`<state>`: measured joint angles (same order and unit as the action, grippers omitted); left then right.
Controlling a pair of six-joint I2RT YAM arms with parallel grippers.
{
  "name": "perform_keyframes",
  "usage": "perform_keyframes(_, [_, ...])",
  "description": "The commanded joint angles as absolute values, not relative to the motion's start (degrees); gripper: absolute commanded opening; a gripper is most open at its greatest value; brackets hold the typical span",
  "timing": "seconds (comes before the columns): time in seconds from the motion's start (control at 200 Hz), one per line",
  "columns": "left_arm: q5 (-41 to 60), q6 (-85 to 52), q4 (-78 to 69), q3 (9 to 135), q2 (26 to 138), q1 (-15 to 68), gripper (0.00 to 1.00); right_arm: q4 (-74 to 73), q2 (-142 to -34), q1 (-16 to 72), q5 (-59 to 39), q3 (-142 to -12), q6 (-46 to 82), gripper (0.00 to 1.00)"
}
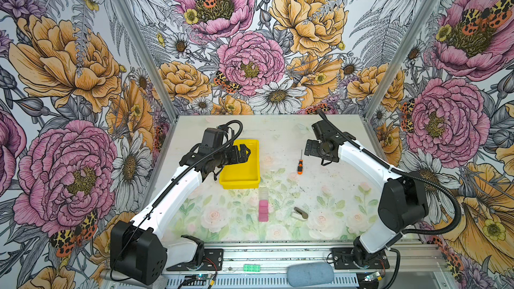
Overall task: Put the screwdriver in the bin
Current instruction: 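Reach the right gripper toward the screwdriver while the left arm moves over the bin, then lower the right gripper and close it on the screwdriver handle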
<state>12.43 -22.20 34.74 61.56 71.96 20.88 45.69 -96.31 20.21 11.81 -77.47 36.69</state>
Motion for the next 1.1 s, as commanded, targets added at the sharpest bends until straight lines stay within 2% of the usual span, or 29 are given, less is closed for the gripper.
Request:
perform_keyframes(0.0, [14.5, -23.1, 35.4, 61.5, 71.4, 24.0, 0.99, 46.5, -98.9, 20.7, 9.7, -80.2, 37.2, 0.99])
perform_keyframes(0.18, [14.2, -22.6, 35.3, 61.7, 71.9, 28.5, 0.99, 46.4, -103.4, 21.0, 6.8, -82.2, 35.3, 0.99])
perform_keyframes(0.425, [12.8, -22.0, 35.3, 61.7, 72.9, 29.9, 0.99, 46.4, -108.0, 21.9, 4.4, -83.6, 35.1, 0.97])
perform_keyframes(1.096, [9.1, -22.2, 35.3, 60.5, 71.6, 28.1, 0.99, 44.0, -115.2, 23.0, 2.0, -83.5, 35.1, 0.79])
